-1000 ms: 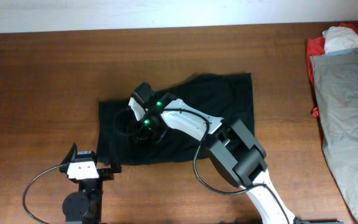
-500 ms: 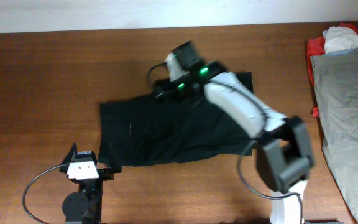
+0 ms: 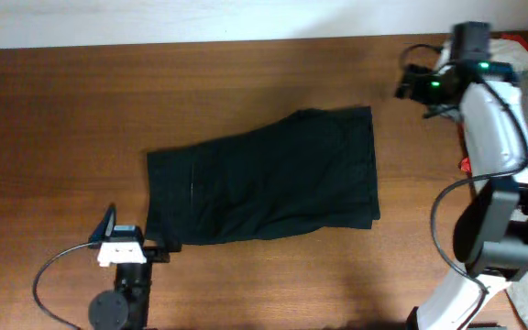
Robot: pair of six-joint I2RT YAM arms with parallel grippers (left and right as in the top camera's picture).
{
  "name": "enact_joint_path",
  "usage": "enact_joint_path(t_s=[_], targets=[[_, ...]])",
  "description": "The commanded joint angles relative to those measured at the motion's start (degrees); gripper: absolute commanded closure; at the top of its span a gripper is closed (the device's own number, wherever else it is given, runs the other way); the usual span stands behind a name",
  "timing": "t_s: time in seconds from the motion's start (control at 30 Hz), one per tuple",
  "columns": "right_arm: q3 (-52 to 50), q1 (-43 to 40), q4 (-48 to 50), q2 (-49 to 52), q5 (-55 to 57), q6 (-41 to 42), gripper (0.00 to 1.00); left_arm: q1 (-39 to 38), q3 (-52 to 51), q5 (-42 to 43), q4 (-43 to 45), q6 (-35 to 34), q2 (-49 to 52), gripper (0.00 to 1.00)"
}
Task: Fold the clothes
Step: 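Retract the right gripper and reach the left gripper to the trousers' left end, then grasp the left end of the black trousers with the left gripper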
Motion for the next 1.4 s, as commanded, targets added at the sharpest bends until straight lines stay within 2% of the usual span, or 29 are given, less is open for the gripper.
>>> enact_joint_path(t_s=[0.0, 0.13, 0.3, 0.47, 0.53, 0.6, 0.67, 0.8, 0.87, 0.9, 1.0, 1.07, 1.17, 1.27, 1.37], targets=[[-0.3, -4.5, 0.3, -4.9, 2.2, -0.1, 0.01, 0.2, 1.2, 11.0, 3.1, -0.5, -0.1, 0.01], [-0.3, -8.9, 1.5, -8.9, 8.0, 2.5, 0.01, 0.2, 8.9, 10.8, -2.0, 0.0, 5.7, 0.01], [-0.3, -13.9, 1.4, -9.2, 8.1, 2.4, 0.01, 0.2, 27.5, 10.8, -12.5, 6.3, 27.8, 0.01], [-0.3, -19.0, 2.2, -9.2, 8.4, 2.5, 0.01, 0.2, 55.1, 14.3, -35.2, 8.4, 55.8, 0.01], [-0.3, -20.1, 2.2, -9.2, 8.4, 2.5, 0.01, 0.2, 62.9, 14.1, -42.8, 8.5, 63.6, 0.01], [-0.3, -20.9, 2.1, -9.2, 8.5, 2.5, 0.01, 0.2, 67.5, 12.6, -46.0, 8.4, 69.5, 0.01], [-0.3, -21.1, 2.1, -9.2, 8.4, 2.5, 0.01, 0.3, 69.8, 12.4, -46.2, 7.2, 74.6, 0.01], [-0.3, -21.1, 2.1, -9.2, 8.4, 2.5, 0.01, 2.7, 70.3, 12.5, -47.1, -0.1, 80.1, 0.01], [-0.3, -21.1, 2.1, -9.1, 8.4, 2.5, 0.01, 6.7, 70.3, 13.4, -48.9, -6.3, 81.7, 0.01], [-0.3, -21.1, 2.1, -9.2, 8.4, 2.5, 0.01, 10.1, 70.3, 16.5, -49.9, -6.9, 82.8, 0.01], [-0.3, -21.1, 2.1, -9.2, 8.4, 2.5, 0.01, 16.3, 70.3, 24.4, -52.9, -6.6, 85.4, 0.01], [-0.3, -21.1, 2.1, -9.2, 8.4, 2.5, 0.01, 18.5, 70.3, 28.8, -54.4, -2.5, 88.1, 0.01], [-0.3, -21.1, 2.1, -9.2, 8.4, 2.5, 0.01, 18.1, 70.3, 31.5, -56.9, 2.9, 92.7, 0.01], [-0.3, -21.1, 2.1, -9.2, 8.4, 2.5, 0.01, 17.5, 70.3, 32.0, -58.1, 4.8, 98.6, 0.01], [-0.3, -21.1, 2.1, -9.1, 8.4, 2.5, 0.01, 17.5, 70.3, 35.8, -57.8, 8.7, 103.1, 0.01]])
